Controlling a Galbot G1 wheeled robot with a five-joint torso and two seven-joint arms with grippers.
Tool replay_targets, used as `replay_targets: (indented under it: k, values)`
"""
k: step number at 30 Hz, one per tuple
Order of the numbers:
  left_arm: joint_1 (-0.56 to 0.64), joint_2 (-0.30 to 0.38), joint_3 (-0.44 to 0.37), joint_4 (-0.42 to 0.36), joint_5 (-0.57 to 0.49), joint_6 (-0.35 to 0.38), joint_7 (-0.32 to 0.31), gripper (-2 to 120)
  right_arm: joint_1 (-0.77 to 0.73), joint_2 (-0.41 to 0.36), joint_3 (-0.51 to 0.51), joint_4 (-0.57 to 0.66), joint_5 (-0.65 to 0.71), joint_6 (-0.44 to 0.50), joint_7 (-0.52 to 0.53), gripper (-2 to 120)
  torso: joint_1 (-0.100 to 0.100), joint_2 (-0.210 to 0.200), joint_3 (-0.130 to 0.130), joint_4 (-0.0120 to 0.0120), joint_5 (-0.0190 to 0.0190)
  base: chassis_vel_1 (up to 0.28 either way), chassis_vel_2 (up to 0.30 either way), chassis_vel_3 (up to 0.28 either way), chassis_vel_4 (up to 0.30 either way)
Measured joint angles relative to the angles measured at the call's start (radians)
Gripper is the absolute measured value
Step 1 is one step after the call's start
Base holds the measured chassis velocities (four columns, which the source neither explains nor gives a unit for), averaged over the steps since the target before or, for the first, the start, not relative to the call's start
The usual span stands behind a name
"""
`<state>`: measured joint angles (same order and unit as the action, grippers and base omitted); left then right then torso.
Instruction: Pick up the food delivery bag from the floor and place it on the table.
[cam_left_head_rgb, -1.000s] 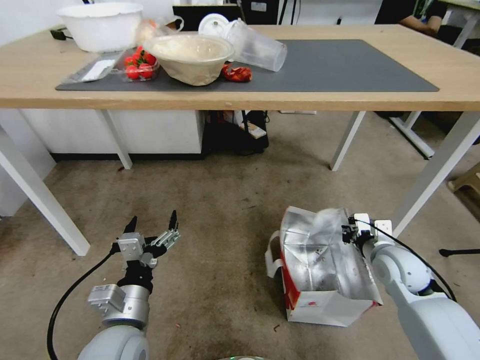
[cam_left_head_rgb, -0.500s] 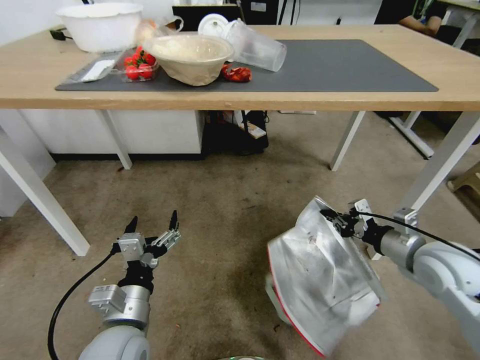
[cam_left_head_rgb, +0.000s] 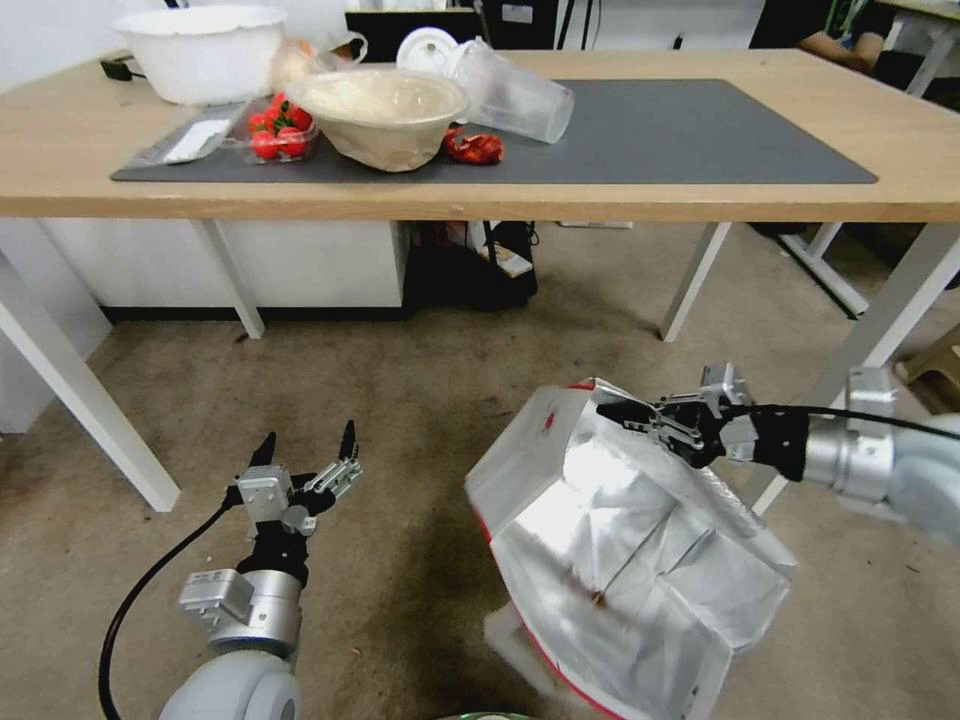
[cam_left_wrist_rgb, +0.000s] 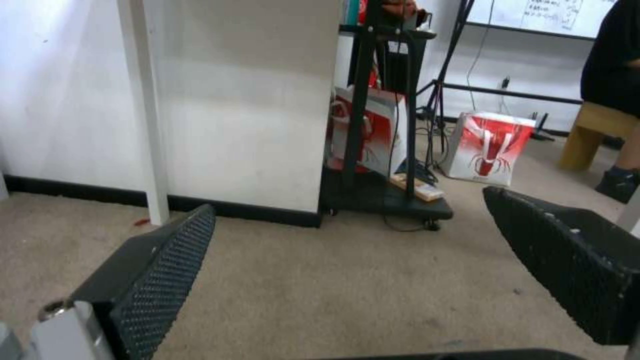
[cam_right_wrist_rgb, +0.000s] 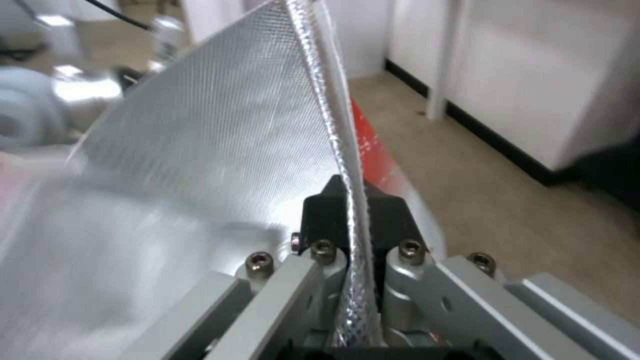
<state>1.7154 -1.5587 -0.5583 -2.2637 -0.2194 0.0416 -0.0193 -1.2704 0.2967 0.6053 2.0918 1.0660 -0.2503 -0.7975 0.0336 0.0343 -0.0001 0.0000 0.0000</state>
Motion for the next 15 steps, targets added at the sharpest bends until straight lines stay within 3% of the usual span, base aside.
replay_targets:
  k: [8,15]
  values:
    - [-0.003,-0.001,0.003,0.003,0.001,-0.006,0.003,100,0.064,-0.061,0.02,-0.016,0.109,0.0,-0.119,0,0.0,0.0,0.0,0.0001,0.0,0.0,0.0,0.0,0.0]
    - [-0.004,-0.001,0.002,0.004,0.001,-0.017,0.006,100,0.052,-0.088,0.03,-0.006,0.133,-0.043,-0.16,0,0.0,0.0,0.0,0.0,0.0,0.0,0.0,0.0,0.0]
